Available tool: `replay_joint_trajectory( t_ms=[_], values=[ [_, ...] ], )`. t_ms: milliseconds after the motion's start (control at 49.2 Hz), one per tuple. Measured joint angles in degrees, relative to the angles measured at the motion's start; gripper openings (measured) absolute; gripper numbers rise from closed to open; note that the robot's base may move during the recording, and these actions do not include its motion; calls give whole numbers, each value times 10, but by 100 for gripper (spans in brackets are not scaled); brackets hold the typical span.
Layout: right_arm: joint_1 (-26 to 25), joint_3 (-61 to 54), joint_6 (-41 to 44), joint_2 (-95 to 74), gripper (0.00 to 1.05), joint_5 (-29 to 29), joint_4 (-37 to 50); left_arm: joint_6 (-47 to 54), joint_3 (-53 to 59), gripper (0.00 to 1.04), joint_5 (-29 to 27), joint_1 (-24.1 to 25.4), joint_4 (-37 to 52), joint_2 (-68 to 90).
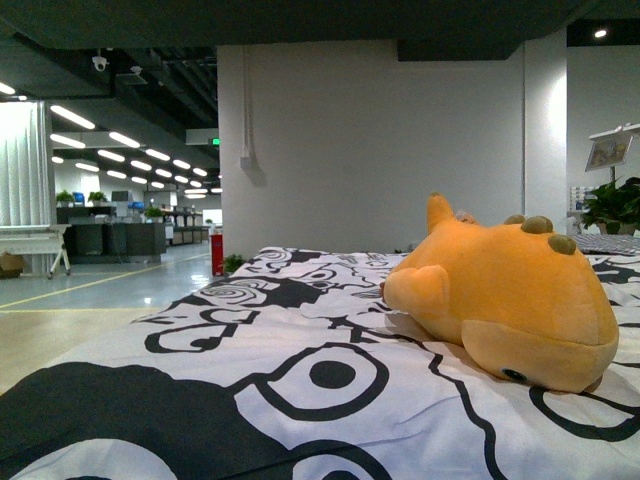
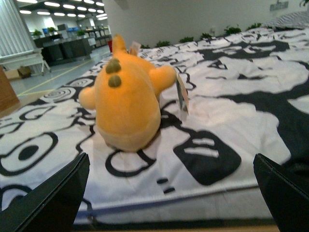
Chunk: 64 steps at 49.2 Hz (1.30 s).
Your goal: Put away toys
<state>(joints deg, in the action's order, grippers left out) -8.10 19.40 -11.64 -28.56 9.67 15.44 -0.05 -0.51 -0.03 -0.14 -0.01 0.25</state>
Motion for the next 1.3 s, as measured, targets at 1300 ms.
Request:
replay_joint_trajectory(
  t_ms=[1300],
  values=[
    [203, 437, 154, -637, 104, -226, -4, 0, 0, 99, 0, 0, 0, 0]
  ],
)
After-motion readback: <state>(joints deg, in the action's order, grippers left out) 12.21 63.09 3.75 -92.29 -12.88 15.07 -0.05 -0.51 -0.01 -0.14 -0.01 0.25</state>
